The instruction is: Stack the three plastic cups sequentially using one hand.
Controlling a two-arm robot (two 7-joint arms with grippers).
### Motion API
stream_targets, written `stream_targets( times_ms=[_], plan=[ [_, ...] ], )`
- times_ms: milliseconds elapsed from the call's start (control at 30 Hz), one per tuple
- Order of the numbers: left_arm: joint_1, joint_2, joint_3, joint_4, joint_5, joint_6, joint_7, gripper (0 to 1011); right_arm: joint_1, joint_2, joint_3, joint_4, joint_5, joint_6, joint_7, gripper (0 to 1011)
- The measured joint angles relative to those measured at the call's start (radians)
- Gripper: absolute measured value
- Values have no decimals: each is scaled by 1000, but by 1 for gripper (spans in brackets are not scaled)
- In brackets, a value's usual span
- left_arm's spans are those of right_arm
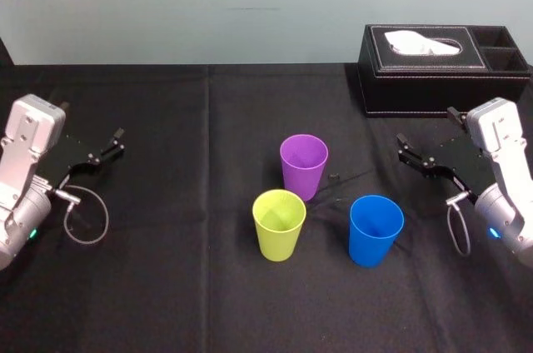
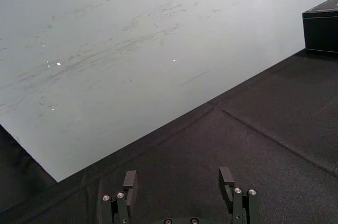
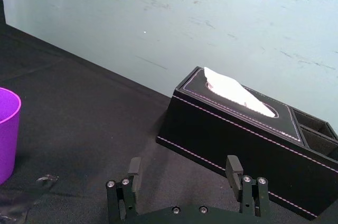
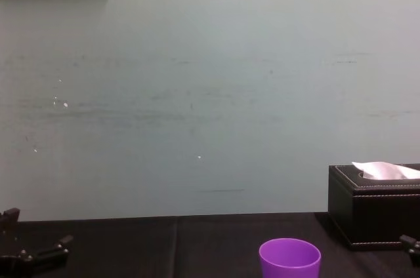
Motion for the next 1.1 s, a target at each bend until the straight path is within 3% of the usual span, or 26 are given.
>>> stream_targets(
  times_ms=[1100],
  plan=[
    [0, 0, 0, 0, 0, 0, 0, 1011, 0, 0, 0, 0, 0, 0, 0, 1003]
  ],
)
